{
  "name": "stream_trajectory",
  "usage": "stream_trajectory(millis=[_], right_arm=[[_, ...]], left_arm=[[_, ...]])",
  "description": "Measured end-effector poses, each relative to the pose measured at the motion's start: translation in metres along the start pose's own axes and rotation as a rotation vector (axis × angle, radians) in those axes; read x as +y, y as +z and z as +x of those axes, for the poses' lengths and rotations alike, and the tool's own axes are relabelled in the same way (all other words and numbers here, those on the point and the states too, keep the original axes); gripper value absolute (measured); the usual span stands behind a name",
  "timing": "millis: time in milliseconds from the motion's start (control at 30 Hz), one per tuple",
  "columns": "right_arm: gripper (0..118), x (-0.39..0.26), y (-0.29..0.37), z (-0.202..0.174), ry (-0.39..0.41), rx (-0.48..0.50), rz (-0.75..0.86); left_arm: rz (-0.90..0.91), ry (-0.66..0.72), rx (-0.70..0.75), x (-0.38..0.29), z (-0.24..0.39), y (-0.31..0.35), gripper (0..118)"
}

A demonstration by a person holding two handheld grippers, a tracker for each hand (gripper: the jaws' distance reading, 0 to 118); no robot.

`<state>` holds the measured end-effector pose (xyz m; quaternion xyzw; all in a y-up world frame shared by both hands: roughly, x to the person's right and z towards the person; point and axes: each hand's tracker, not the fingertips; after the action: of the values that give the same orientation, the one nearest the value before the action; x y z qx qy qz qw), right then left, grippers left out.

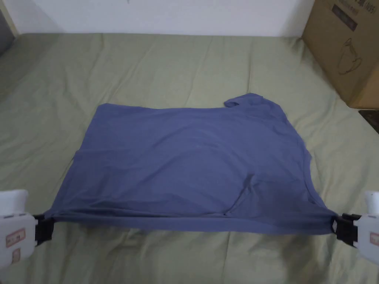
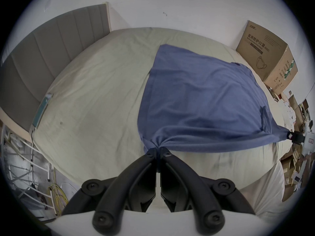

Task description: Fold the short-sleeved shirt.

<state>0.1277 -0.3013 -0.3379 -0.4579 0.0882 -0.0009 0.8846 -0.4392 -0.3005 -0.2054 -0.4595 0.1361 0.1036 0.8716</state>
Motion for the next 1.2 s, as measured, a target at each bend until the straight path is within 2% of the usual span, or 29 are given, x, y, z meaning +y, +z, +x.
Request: stream_trajectory(millis=[133,300,467,500,533,567,600,633,667,767,833,867,900,967,1033,1200], right_arm=[[6,0.053,-0.024,-0.002,0.001,-0.012,0.011],[6,0.11,-0.081,-0.003,-0.039,-0.018,-0.023],[6,0.129,-0.136,-0.006,-0.05,-0.055,-0.086],[7,0.128,-0.142,-0.007,-0.053,-0.053,-0.091],[20,0.127,-0.147,-0.007,-0.049,-0.053,-0.095],[56,0.126,-0.15,-0.007,-0.042,-0.079,-0.115],[75,0.123,-0.15,-0.006,-0.037,-0.096,-0.125],[75,0.12,-0.145,-0.005,-0.042,-0.08,-0.112],[75,0.117,-0.137,-0.003,-0.045,-0.065,-0.099],[73,0.107,-0.109,-0.002,-0.03,-0.078,-0.03],[64,0.097,-0.088,0.0,-0.027,-0.072,0.009],[51,0.09,-0.078,0.001,-0.036,-0.064,0.03],[37,0.083,-0.069,0.002,-0.047,-0.061,0.029],[4,0.059,-0.054,-0.001,-0.074,-0.041,0.047],[1,0.042,-0.047,-0.004,-0.08,-0.037,0.043],[0,0.009,-0.044,-0.021,-0.021,-0.024,-0.007]], left_arm=[[0.016,0.003,0.028,0.056,0.006,-0.02,2],[-0.037,-0.033,0.043,0.12,0.019,-0.077,2],[-0.132,-0.09,0.071,0.142,0.029,-0.13,3],[-0.142,-0.103,0.077,0.14,0.03,-0.138,9],[-0.15,-0.114,0.097,0.138,0.031,-0.141,23],[-0.149,-0.116,0.11,0.135,0.03,-0.142,52],[-0.138,-0.106,0.109,0.132,0.027,-0.141,74],[-0.126,-0.085,0.115,0.129,0.024,-0.138,88],[-0.094,-0.045,0.113,0.126,0.019,-0.13,91],[-0.055,0.004,0.075,0.117,0.005,-0.105,90],[-0.016,0.015,0.071,0.103,-0.002,-0.081,87],[0.02,0.038,0.055,0.093,-0.005,-0.068,73],[0.051,0.056,0.034,0.085,-0.006,-0.059,52],[0.032,0.054,0.01,0.057,-0.009,-0.044,1],[0.023,0.056,0.008,0.039,-0.007,-0.04,0],[0.034,0.108,0.0,0.019,-0.008,-0.037,0]])
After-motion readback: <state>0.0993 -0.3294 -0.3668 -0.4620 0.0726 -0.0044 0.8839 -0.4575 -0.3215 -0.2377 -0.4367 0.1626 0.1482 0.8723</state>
